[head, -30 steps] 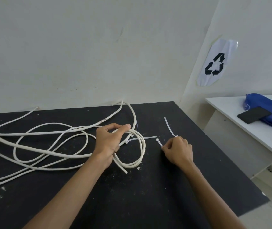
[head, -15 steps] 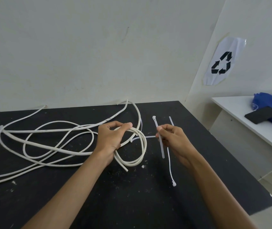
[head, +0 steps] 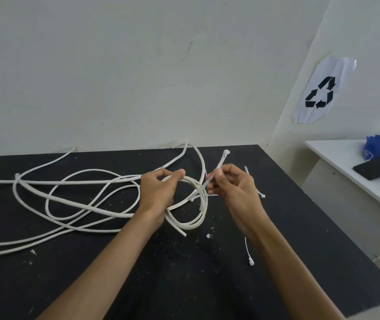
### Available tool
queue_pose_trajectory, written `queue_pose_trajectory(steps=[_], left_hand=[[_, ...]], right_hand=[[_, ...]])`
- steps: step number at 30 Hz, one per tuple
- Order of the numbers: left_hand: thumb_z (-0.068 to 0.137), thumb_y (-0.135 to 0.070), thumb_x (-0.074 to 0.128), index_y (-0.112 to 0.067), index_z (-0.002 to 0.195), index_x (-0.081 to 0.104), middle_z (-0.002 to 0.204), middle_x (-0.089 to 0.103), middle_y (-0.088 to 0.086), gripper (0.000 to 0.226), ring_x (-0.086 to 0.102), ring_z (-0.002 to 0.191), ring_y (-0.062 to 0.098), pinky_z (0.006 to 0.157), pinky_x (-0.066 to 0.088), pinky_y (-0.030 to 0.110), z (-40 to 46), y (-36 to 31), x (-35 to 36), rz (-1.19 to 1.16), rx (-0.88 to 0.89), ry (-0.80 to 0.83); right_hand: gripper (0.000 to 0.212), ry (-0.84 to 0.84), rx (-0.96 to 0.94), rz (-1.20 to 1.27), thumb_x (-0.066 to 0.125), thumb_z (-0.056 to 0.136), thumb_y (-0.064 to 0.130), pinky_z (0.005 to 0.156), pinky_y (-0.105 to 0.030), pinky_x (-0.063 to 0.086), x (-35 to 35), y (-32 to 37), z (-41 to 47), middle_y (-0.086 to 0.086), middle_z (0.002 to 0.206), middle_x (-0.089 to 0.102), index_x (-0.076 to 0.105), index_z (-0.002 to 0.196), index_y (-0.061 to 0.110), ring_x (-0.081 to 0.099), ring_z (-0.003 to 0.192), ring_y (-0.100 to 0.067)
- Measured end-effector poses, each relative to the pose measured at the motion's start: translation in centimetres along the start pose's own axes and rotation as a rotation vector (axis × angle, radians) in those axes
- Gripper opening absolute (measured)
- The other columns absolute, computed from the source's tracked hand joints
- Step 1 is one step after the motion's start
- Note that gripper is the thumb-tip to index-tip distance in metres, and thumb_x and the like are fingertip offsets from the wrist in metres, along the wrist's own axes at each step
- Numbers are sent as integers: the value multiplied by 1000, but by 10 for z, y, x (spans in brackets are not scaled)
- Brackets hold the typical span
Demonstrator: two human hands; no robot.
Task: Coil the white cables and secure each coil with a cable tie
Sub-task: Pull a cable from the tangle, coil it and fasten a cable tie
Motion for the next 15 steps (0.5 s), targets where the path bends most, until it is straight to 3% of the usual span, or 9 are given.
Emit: queue_pose_trajectory(steps=[4,10,13,15], left_hand=[[90,-27,84,-12,75,72,56,30,-3,24,26,45,13,42,27,25,1,0,-4,-25,-23,4],[100,-22,72,-16,72,58,55,24,-5,32,21,44,11,40,23,22,-7,-3,6,-51,-69,157],[104,-15,58,-17,75,53,57,23,-5,29,18,45,9,39,17,20,-13,-4,16,-126,-139,253],[101,-13,54,-8,86,57,58,25,-2,16,18,46,10,40,17,20,-16,-7,21,-150,-147,310]], right_hand=[[18,41,-76,-192,62,109,13,86,-41,64,17,9,0,-18,89,74,67,101,-3,72,81,-22],[13,-10,-188,-256,66,106,8,78,-53,56,29,13,1,-11,91,69,68,93,13,65,81,-30],[16,-5,-211,-265,66,104,4,84,-47,56,40,8,-1,-4,95,73,69,95,16,68,88,-22],[19,-12,-219,-254,66,104,2,89,-40,57,45,6,-2,-4,95,73,69,92,18,70,91,-22]])
Point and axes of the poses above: each hand's wrist, its own z-axis towards the middle knuckle, its own x-axis out of the palm, y = z × x, the point moved 10 cm from there along z, towards the middle knuckle
